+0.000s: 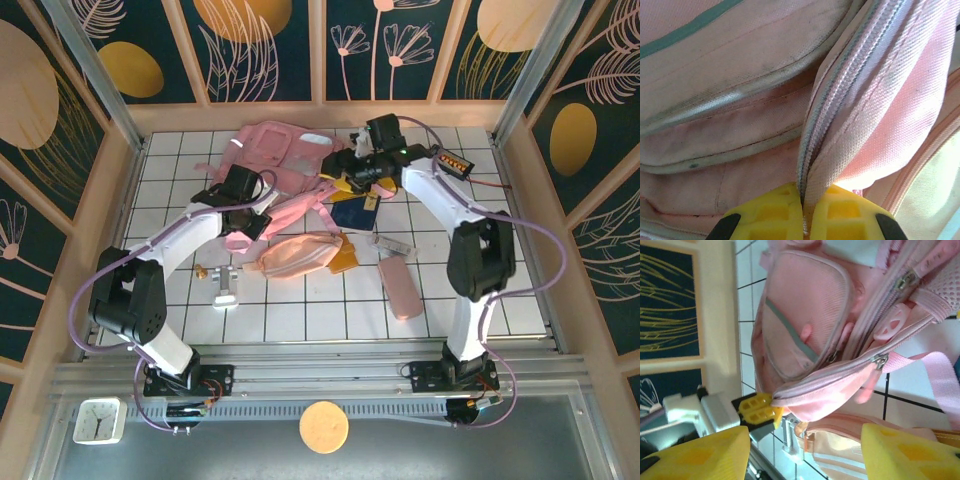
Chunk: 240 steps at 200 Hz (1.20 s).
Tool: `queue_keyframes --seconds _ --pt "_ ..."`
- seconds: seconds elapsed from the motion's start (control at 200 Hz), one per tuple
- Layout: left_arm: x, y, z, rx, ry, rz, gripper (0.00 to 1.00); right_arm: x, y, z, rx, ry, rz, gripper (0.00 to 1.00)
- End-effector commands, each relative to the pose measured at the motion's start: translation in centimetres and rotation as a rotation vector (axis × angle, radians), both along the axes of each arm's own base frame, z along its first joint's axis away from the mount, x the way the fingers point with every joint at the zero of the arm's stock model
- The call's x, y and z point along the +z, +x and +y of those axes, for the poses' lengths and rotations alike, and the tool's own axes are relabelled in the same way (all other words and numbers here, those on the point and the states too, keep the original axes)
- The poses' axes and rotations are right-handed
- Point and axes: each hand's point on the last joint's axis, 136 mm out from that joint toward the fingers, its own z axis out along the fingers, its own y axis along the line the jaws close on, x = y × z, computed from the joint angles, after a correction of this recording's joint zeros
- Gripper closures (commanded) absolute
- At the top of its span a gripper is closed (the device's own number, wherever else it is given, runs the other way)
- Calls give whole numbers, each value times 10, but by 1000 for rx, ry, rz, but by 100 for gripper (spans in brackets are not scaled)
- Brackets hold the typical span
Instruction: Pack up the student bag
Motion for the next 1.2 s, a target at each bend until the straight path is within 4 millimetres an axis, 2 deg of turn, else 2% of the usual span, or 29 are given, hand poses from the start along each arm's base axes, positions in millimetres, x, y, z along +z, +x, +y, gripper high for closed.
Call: queue_keyframes --seconds 0.0,0.1,0.17,0.375,0.575,0.691,0.756,0.856,1.011,1.196 --pt "45 10 -14 -2 -115 -78 100 5 -6 -4 90 17 -170 40" --pt "50 9 -16 -5 -123 -82 100 -12 -11 -4 107 -28 -171 42" --pt "52 8 -14 -5 -122 -86 100 -27 -6 -4 89 -79 -125 42" --pt "52 3 -17 -17 -140 -82 100 -45 8 8 129 -174 -146 42" --pt "65 9 -21 -21 -158 -100 100 -62 14 8 212 -229 -254 42" --pt "75 8 -28 -47 -188 -84 100 -58 17 5 245 -202 -351 42" --pt "81 6 -33 -73 -209 -80 100 -43 8 7 308 -102 -430 49" --pt "92 4 -37 -99 -228 -86 100 -16 -2 -3 326 46 -538 49" --pt "109 0 -47 -140 -287 -79 100 -6 9 -29 302 226 -411 51" --pt "113 0 -54 -159 -317 -66 100 -6 9 -32 343 322 -371 51"
